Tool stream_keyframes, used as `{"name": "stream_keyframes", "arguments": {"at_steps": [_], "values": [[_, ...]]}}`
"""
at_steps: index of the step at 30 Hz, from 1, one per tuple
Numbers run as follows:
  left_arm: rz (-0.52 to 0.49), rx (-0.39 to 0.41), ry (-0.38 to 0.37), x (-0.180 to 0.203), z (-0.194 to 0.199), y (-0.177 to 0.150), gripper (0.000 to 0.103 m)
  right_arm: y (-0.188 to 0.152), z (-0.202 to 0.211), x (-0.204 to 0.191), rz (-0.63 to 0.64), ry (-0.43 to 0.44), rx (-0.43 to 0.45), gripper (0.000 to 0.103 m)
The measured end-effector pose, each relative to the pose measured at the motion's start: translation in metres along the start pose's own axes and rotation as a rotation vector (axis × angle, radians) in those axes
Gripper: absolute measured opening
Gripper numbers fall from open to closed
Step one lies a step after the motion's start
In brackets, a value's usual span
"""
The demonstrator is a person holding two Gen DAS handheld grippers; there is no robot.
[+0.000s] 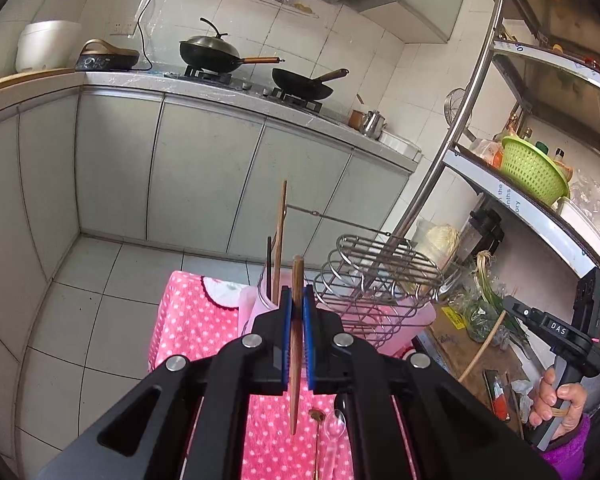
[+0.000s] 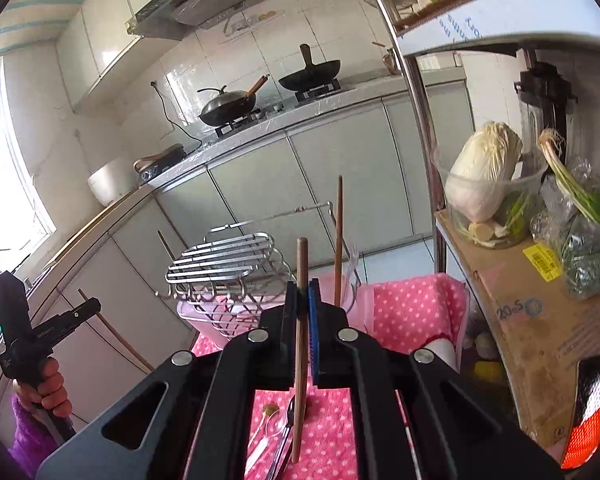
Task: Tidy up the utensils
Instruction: 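Lift the wooden chopstick toward the pink cup with the left tool while the right tool lifts its chopstick, then insert the chopstick into the pink cup and open the left tool while the right tool does the same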
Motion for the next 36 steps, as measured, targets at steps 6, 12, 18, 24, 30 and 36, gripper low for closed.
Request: {"name": "stream_keyframes", "arguments": {"at_steps": [6,12,18,24,30,36], "values": [[-0.049,0.081,0.019,0.016,0.017,0.048,0.005,0.053,0.021,-0.013,0.061,-0.028,0.103,0.006],[-0.039,0.163,0.023,0.023,0.03,0.101,0.005,0.102,0.036,-0.012,0.07,-0.059,0.192,0.006],[-0.018,0.209,0.044,0.02,0.02,0.138,0.005,0.135,0.037,-0.003,0.065,-0.093,0.254,0.006],[-0.007,0.159,0.072,0.008,-0.019,0.136,0.005,0.141,0.018,0.007,0.061,-0.119,0.265,0.006],[-0.01,0.083,0.079,0.0,-0.056,0.115,0.005,0.133,-0.005,0.015,0.06,-0.135,0.241,0.006],[-0.025,-0.001,0.086,-0.003,-0.087,0.095,0.005,0.117,-0.037,0.023,0.043,-0.132,0.16,0.006]]}}
Point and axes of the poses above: each gripper's, at about its wrist camera, not at the fingertips, and z roughly against the way its jaws point, x to its right, y to its top, the point moved 10 cm from there along -z, roughly the way its jaws point, and after that the axes turned 5 degrees about -x, right-handed, at the moved point
